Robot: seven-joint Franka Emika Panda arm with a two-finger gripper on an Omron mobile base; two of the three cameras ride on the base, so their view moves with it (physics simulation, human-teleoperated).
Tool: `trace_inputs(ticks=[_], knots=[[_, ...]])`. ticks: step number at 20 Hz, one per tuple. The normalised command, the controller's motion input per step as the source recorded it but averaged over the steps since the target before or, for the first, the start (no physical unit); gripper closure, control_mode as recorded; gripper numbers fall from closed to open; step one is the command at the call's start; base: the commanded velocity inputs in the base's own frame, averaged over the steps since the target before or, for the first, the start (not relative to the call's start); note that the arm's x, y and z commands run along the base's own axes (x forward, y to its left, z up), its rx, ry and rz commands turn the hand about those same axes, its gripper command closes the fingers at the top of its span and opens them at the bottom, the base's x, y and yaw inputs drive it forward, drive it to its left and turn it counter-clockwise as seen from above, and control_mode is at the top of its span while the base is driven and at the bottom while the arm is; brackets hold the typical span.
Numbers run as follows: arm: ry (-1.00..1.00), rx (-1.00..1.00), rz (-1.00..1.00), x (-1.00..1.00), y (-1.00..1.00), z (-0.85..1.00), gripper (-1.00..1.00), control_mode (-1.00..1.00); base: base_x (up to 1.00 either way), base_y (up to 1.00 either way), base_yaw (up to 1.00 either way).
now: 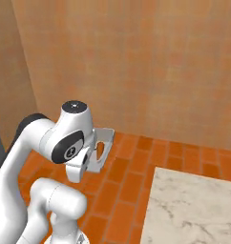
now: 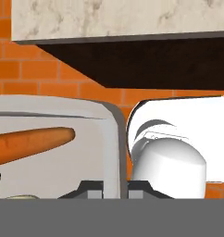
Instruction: Take the meat container that has the steak and place it on the second highest rack of the freezer. Then take the vegetable container that has the mushroom and carrot and place it on the highest rack of the freezer.
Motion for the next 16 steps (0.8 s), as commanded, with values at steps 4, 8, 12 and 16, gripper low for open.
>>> trace_inputs(ticks=[4,8,12,16], knots=[[0.0,0.0,0.0,0.0,0.0,0.0,1.0,1.0,0.86,-0.19,0.08],[0.0,0.0,0.0,0.0,0.0,0.0,1.0,1.0,0.68,0.04,0.42],[0.0,0.0,0.0,0.0,0.0,0.0,1.0,1.0,0.02,0.36,0.96],[0.0,0.0,0.0,0.0,0.0,0.0,1.0,1.0,0.0,0.0,1.0]])
